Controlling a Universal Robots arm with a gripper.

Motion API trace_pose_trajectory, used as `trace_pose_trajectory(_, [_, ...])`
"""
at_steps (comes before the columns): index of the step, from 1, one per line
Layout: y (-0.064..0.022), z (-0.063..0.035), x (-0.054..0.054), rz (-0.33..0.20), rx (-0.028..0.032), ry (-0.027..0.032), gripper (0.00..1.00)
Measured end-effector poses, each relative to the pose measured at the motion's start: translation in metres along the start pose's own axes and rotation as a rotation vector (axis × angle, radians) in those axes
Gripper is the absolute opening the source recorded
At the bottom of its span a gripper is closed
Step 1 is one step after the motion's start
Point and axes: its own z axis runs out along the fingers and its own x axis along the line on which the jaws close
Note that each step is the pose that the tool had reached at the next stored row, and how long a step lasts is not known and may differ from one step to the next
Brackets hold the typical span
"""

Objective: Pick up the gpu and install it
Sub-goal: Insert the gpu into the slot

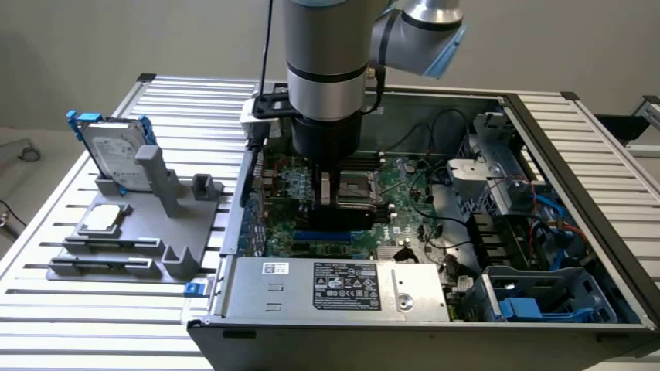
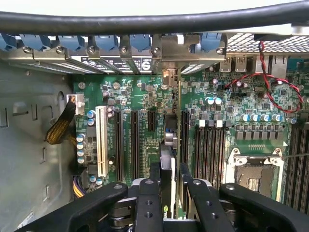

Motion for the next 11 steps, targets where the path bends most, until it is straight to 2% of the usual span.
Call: trace_pose_trajectory(11, [0.0003,0.0083,0.0024,-0.001,-0.0017,-0.0066,0.26])
